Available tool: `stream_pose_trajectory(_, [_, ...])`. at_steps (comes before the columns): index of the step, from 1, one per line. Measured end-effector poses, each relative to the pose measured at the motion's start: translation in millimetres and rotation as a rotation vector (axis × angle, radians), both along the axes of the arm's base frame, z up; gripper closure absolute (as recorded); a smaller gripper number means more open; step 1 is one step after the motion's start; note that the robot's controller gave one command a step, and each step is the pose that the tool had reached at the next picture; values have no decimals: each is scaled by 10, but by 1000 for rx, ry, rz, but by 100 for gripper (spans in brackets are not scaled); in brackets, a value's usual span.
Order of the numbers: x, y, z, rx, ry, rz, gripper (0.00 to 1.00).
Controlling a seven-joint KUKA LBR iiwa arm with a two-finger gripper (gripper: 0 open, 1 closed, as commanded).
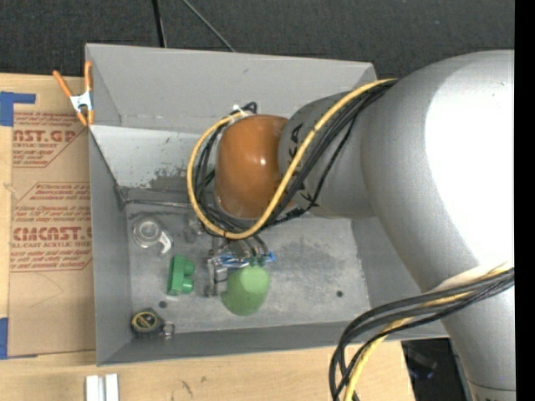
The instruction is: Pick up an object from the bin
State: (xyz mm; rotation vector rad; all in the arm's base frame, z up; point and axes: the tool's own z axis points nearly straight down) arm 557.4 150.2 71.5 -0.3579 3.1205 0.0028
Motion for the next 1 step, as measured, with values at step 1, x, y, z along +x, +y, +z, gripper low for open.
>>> stream_pose_trajectory(1, [-229, 432, -23, 0, 2, 125, 0])
